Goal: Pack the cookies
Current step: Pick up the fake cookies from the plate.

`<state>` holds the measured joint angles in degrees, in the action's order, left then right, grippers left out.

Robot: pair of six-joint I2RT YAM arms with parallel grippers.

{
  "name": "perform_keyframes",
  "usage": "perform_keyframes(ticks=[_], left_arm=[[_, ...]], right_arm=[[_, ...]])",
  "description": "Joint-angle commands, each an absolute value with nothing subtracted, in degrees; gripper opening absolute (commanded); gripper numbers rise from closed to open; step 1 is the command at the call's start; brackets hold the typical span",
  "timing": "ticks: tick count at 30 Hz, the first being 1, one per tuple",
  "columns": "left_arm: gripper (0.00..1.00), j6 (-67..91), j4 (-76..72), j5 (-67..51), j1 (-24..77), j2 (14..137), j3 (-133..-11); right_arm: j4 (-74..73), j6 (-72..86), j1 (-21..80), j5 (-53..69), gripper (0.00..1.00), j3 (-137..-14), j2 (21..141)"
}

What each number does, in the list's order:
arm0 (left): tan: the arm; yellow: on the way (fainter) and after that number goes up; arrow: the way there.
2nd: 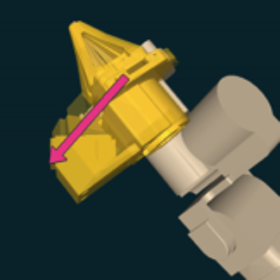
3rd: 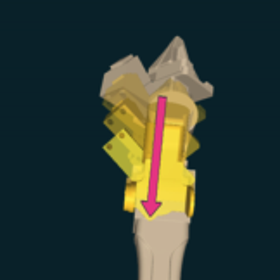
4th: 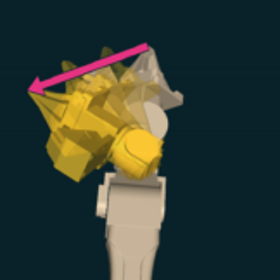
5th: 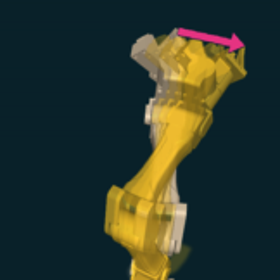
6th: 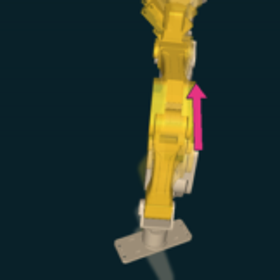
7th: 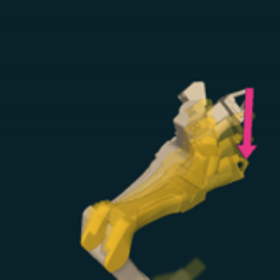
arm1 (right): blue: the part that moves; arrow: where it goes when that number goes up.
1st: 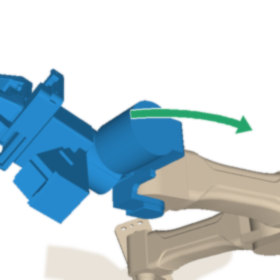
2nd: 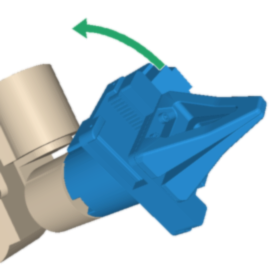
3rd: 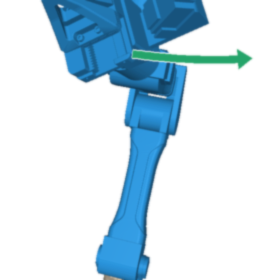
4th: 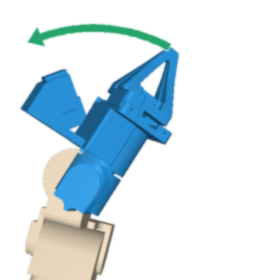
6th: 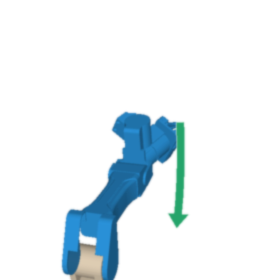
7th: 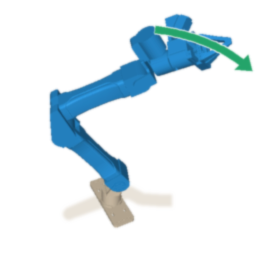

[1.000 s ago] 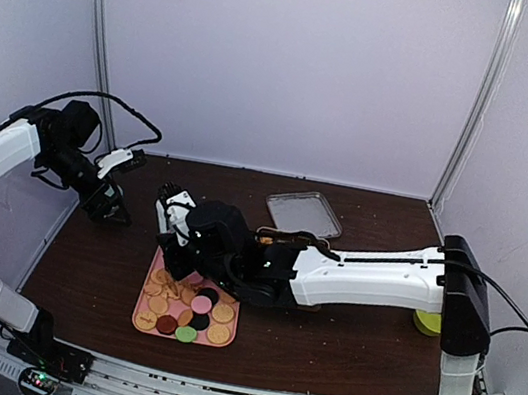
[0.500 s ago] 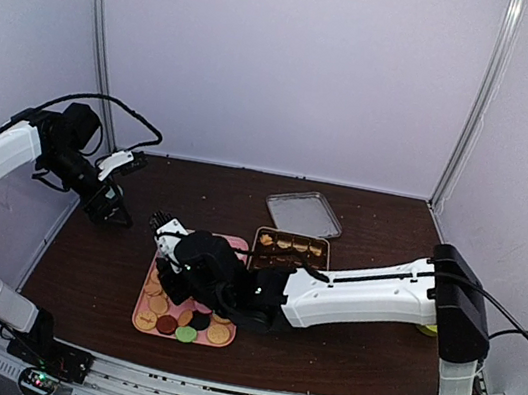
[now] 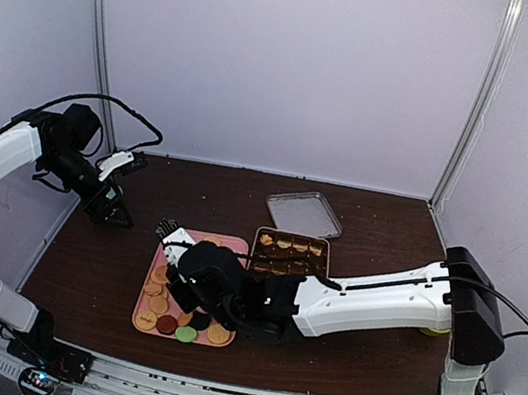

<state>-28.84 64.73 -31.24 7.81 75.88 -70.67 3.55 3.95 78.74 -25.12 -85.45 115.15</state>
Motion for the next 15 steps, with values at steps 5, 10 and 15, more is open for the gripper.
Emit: perform_keyframes(ticks=[5, 10, 15], left_arm=[[0.84, -28.46, 64.14, -33.36, 7.38, 76.20, -71.06], [0.83, -28.49, 64.61, -33.75, 7.38, 76.51, -71.43], [0.83, -28.50, 64.86, -34.19, 7.36, 76.64, -71.63]], right_arm=[[2.73, 4.12, 78.85, -25.76, 0.27, -84.44, 111.05], [2.79, 4.57, 78.82, -26.11, 0.16, -84.46, 110.51], [3.11, 4.78, 78.00, -26.48, 0.07, -85.04, 110.30]])
